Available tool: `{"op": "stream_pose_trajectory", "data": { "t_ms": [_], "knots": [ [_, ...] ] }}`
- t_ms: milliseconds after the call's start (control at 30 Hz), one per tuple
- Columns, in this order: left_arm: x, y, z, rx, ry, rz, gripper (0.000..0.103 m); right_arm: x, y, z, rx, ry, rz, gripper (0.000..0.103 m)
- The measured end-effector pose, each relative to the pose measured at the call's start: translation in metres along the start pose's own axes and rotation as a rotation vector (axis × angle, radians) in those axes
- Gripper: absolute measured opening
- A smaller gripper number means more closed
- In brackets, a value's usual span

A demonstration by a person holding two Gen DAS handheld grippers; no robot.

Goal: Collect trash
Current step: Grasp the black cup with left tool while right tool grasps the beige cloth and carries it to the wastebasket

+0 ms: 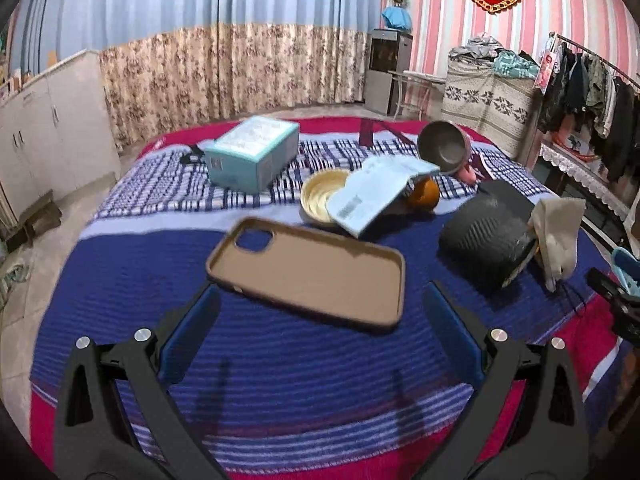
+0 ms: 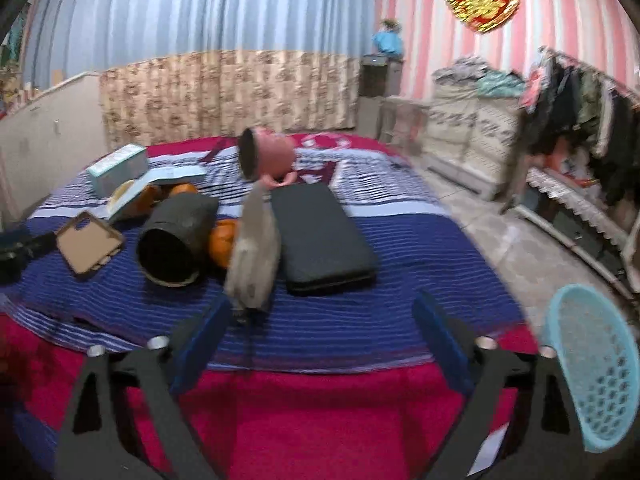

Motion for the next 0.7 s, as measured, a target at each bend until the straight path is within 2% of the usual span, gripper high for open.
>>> {"op": "stream_pose_trajectory", "data": {
  "t_ms": [33, 133, 200, 267, 333, 400, 567, 700],
  "knots": [
    [0.001, 0.000, -0.002, -0.001, 0.001, -0.002, 0.097, 0.004, 0.003, 0.001, -0.005, 0.009, 0.012, 0.076],
    [0.001, -0.001, -0.003, 0.001, -0.001, -0.002, 0.097, 0.018, 0.016, 0.002, -0.023, 0.029, 0.048, 0.069],
    [0.000, -0.001, -0.004, 0.003, -0.003, -0.003, 0.097, 0.027, 0.025, 0.003, -0.033, 0.046, 0.086, 0.058],
    [-0.001, -0.004, -0.005, 0.013, -0.006, -0.004, 0.097, 0.033, 0.032, 0.003, -0.039, 0.059, 0.119, 0.035],
    [-0.002, -0.011, -0.004, 0.022, -0.006, -0.007, 0.097, 0.036, 0.035, 0.003, -0.039, 0.065, 0.149, 0.024],
    [-0.002, -0.019, -0.001, 0.027, 0.000, -0.018, 0.097, 0.029, 0.031, 0.004, -0.016, 0.037, 0.171, 0.023],
    [0.000, -0.052, -0.001, 0.064, 0.014, -0.039, 0.097, 0.015, 0.011, 0.002, 0.031, 0.005, 0.162, 0.023],
    [0.005, -0.082, -0.004, 0.085, 0.034, -0.062, 0.097, 0.000, -0.014, -0.005, 0.046, -0.021, 0.097, 0.023]
  ]
}}
Point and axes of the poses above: each gripper's, at about its wrist camera, not at the fingertips, and x roughly the way its jaws point, y to its left, z to its top, the point moved 5 cm from there along x, roughly the way its jaws point, and after that the axes turned 7 degrees about -x, right-handed, at the moved point
